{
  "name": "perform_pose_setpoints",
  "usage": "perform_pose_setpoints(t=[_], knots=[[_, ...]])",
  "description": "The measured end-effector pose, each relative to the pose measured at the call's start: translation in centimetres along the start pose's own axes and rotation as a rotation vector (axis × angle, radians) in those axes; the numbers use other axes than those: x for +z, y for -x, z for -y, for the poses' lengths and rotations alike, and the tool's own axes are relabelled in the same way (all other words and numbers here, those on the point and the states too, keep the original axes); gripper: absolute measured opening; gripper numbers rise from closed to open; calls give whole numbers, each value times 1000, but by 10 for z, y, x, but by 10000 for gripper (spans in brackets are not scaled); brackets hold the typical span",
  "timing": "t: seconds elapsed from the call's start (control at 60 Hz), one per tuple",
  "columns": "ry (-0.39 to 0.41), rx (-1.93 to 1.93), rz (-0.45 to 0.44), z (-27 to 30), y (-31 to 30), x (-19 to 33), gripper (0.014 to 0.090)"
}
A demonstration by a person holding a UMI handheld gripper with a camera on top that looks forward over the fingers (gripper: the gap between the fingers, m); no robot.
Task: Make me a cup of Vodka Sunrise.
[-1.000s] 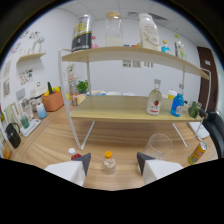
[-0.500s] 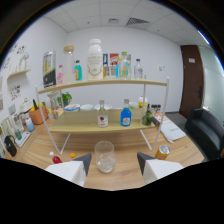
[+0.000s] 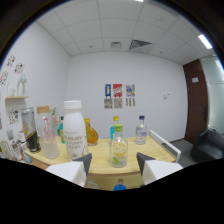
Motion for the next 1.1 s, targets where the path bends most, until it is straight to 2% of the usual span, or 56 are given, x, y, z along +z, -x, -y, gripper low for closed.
perform_pose_setpoints(t=[0.067,0.183,0.333,0.467,0.617,0.867,0.95,1.1], knots=[[24,6,-1,-4,-3,19,804],[71,0,-19,-11,-12,39,661],[48,-34,-16,-3,-13,47,373],[59,-42,-12,-3,-12,47,363],[75,-1,46,0,-3,36,357],[36,43,53,0,-8,-16,353],[27,47,37,-17,-11,-34,352],[61,60,12,-78,-11,-50,350]])
